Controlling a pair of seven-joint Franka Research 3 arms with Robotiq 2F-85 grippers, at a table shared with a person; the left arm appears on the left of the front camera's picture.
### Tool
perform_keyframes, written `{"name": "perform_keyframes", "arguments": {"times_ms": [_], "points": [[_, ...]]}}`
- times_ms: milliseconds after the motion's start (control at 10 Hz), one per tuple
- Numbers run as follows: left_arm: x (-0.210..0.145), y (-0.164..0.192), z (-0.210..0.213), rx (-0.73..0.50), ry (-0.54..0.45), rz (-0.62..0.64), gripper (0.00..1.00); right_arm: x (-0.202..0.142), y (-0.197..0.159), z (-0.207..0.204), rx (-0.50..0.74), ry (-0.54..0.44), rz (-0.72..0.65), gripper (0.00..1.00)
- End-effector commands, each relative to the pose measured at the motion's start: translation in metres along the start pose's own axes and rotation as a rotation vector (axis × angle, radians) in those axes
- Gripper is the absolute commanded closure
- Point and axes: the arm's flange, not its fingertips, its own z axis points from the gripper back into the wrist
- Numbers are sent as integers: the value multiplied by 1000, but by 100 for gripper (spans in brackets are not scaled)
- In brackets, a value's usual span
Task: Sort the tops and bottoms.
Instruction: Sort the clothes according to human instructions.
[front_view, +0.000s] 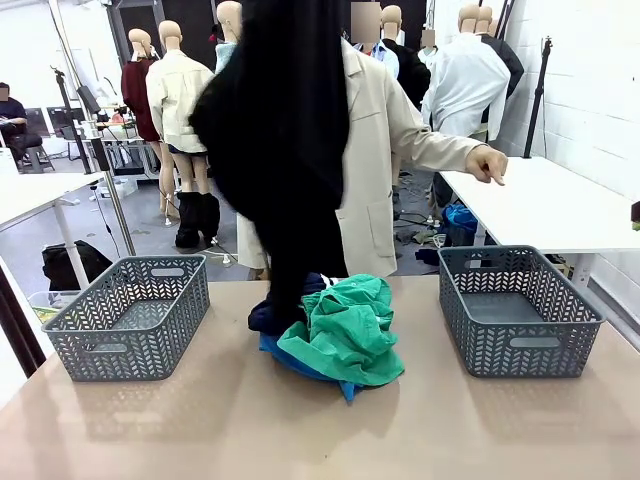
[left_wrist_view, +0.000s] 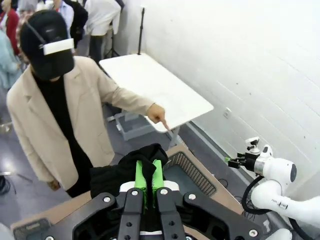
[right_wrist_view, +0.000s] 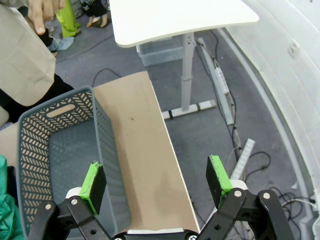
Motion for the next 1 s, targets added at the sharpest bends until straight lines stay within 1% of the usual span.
{"name": "perform_keyframes", "arguments": {"times_ms": [0, 100, 200, 400, 500, 600, 700, 800, 900], "points": [[93, -37, -29, -53, -25, -80, 100, -1, -1, 0, 3, 8, -10, 0], [114, -59, -40, -122, -39, -122, 100, -1, -1, 0, 3, 8, -10, 0], [131, -84, -59, -170, -82, -169, 100, -1, -1, 0, 3, 8, -10, 0], [158, -124, -109, -269, -111, -144, 100, -1, -1, 0, 3, 8, -10, 0], [161, -141, -143, -307, -120, -122, 100, -1, -1, 0, 3, 8, -10, 0], [155, -147, -185, -335, -118, -105, 100, -1, -1, 0, 3, 8, -10, 0], [150, -159, -217, -368, -145, -69, 100, -1, -1, 0, 3, 8, -10, 0], [145, -166, -246, -363, -163, -30, 100, -1, -1, 0, 3, 8, -10, 0], [136, -168, -276, -349, -117, -46, 100, -1, -1, 0, 3, 8, -10, 0]]}}
